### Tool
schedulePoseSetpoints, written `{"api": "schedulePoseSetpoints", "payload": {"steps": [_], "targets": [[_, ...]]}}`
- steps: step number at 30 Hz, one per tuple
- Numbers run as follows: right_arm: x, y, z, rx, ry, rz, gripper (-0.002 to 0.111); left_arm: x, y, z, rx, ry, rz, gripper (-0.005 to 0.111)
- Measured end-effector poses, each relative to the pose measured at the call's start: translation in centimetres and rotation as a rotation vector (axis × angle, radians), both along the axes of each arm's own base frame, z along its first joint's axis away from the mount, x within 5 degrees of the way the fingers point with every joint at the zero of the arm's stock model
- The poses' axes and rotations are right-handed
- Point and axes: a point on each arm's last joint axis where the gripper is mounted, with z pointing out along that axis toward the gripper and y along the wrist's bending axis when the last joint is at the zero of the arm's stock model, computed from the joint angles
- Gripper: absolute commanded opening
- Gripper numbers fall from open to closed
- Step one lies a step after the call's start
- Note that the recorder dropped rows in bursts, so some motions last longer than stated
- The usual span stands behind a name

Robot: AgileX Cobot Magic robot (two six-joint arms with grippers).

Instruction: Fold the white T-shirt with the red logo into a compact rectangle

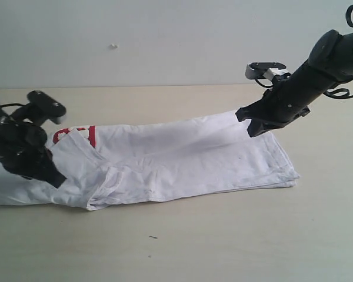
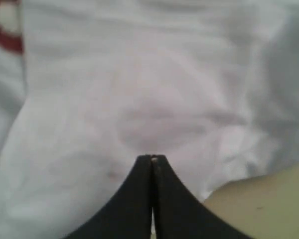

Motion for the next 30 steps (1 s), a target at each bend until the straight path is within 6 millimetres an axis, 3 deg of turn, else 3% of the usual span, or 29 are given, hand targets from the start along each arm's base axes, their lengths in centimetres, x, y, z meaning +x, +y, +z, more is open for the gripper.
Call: {"api": "schedulePoseSetpoints", "payload": {"steps": [5, 9, 17, 23, 30], "targets": [[-0.1, -0.2, -0.3, -0.024, 0.017, -0.006, 0.0, 0.1, 3.6, -1.9, -0.008, 0.075, 0.18, 0.0], [-0.8, -0.5, -1.6, -0.056, 0.068, -0.015, 0.0, 0.5, 4.0, -3.5, -0.003, 0.083, 0.204, 0.0], [-3.5, -0.7, -3.5, -0.069, 0.15, -0.079, 0.0, 1.9, 5.1, -3.4, -0.024, 0.036, 0.282, 0.0], [-6.1, -0.1, -3.6, -0.034, 0.169, -0.132, 0.0, 2.0, 5.6, -3.4, -0.045, 0.032, 0.356, 0.0], [-8.7, 1.4, -2.9, -0.061, 0.202, -0.061, 0.0, 2.0, 5.6, -3.4, -0.054, 0.04, 0.384, 0.0]]}}
